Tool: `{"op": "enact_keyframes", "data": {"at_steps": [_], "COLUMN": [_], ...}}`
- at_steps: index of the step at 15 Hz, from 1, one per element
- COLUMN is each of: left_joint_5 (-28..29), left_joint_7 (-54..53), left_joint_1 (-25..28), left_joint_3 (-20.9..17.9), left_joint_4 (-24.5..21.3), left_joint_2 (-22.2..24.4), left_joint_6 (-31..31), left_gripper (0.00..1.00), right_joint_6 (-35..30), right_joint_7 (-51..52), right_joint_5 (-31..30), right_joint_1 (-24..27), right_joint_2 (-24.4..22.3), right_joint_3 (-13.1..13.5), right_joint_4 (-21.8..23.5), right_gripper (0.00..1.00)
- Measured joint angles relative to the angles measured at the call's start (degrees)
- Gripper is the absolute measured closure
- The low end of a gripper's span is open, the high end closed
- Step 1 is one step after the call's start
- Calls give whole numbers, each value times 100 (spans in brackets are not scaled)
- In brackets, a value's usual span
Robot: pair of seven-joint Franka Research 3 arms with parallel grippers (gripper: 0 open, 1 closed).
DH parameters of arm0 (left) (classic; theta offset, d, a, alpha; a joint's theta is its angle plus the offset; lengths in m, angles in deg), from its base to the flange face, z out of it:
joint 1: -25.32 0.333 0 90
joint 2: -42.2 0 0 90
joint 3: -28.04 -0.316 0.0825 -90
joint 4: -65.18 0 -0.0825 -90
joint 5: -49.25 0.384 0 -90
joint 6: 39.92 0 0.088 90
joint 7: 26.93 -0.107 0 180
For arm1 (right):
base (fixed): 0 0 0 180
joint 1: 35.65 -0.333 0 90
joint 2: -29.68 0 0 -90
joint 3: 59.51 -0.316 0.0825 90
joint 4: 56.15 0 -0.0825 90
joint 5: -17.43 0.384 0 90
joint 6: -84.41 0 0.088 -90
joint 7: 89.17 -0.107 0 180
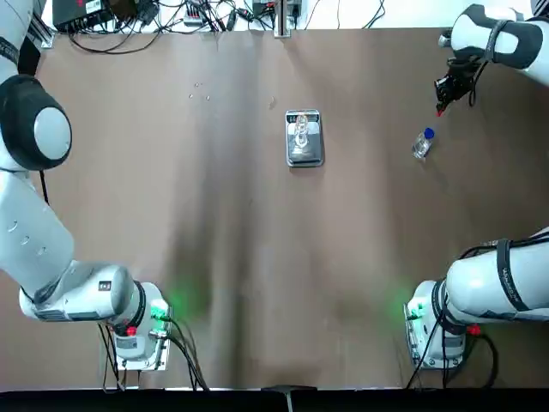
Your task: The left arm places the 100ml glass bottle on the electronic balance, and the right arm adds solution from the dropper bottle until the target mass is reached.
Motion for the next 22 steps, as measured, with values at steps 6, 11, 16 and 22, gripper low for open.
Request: {"op": "enact_keyframes", "data": {"at_steps": [6,11,16,22], "left_joint_5": [0,0,0,0], "left_joint_7": [27,28,14,-7], "left_joint_1": [4,9,-32,-47], "left_joint_3": [0,0,9,20], "left_joint_4": [-572,-722,-740,-810], "left_joint_2": [351,461,580,579], "left_joint_6": [-389,-497,-497,-497], "left_gripper": [0,0,0,0], "right_joint_6": [-237,-552,-943,-1274], "right_joint_7": [0,0,0,0], "right_joint_5": [0,0,0,18], "right_joint_1": [0,0,-2,-41], "right_joint_2": [-4,-7,-23,-89], "right_joint_3": [0,-2,-52,-119], "right_joint_4": [-162,-368,-704,-944], "right_gripper": [88,88,87,87]}}
